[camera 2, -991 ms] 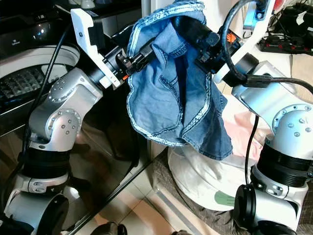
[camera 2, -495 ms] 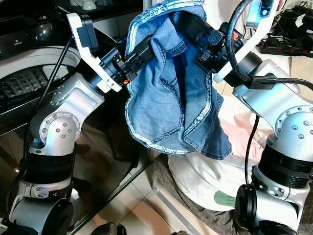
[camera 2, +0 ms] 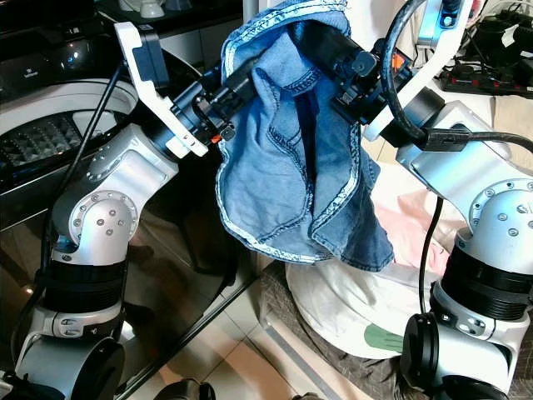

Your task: Clothes washing

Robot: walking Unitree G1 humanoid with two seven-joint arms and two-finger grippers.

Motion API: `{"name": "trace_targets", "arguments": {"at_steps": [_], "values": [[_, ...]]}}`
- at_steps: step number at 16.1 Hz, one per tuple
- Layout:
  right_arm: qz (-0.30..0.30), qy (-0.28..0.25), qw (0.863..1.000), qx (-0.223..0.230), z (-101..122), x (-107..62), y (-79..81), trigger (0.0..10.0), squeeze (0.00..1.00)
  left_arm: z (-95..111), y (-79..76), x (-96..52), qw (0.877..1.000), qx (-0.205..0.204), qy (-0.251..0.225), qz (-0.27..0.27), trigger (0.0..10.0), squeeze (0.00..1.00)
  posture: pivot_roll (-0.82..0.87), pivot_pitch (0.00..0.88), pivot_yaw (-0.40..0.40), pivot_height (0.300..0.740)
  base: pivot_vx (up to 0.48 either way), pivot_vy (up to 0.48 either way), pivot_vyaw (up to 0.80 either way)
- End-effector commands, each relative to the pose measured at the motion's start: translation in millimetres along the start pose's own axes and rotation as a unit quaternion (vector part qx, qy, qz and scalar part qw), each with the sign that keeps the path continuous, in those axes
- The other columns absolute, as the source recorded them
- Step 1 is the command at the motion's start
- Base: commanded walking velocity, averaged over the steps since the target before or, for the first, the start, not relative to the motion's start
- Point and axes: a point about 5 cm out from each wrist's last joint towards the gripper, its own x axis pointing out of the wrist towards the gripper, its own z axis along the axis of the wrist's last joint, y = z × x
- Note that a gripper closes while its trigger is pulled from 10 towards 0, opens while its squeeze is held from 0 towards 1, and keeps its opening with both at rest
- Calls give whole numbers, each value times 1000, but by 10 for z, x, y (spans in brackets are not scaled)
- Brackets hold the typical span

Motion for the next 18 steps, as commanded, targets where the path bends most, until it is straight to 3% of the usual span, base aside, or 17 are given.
{"name": "trace_targets", "arguments": {"at_steps": [1,7,8,9,11,13,14,15,16,17,18], "values": [[20,-11,1000,-11,44,7,92,0,0,4,10,14,1000,12,4,-3,0,0,-90,0,18,740,0,0,0],[10,-14,1000,-11,26,-4,81,0,0,79,111,3,999,25,-12,23,0,0,-87,0,27,740,0,0,0],[8,-16,1000,-11,25,-7,79,980,0,104,142,4,999,29,-18,33,0,0,-87,0,30,740,0,0,0],[1,-17,1000,-11,20,-11,70,10000,1000,131,170,4,998,31,-26,42,0,0,-86,0,32,740,0,0,0],[-6,-16,1000,-3,-2,-42,48,10000,1000,209,267,16,996,53,-30,64,0,0,-82,0,37,740,0,0,0],[-5,3,999,-42,-59,-91,89,10000,1000,462,552,40,985,133,-23,108,0,0,-75,0,47,740,0,0,0],[1,13,998,-57,-93,-108,123,10000,290,679,716,66,973,188,-22,136,0,0,-71,0,49,740,0,0,0],[12,20,998,-65,-126,-121,160,10000,0,1053,901,113,941,284,-18,184,0,0,-65,0,49,740,0,0,0],[17,25,997,-70,-153,-126,184,10000,0,1450,987,147,899,371,-22,233,0,0,-54,0,53,740,0,0,0],[18,26,997,-73,-163,-129,190,10000,0,1659,995,162,871,417,-25,259,0,0,-54,0,53,740,0,0,0],[13,25,997,-78,-170,-135,184,10000,0,2201,897,208,779,537,-43,320,0,0,-52,0,55,740,0,0,0]]}}
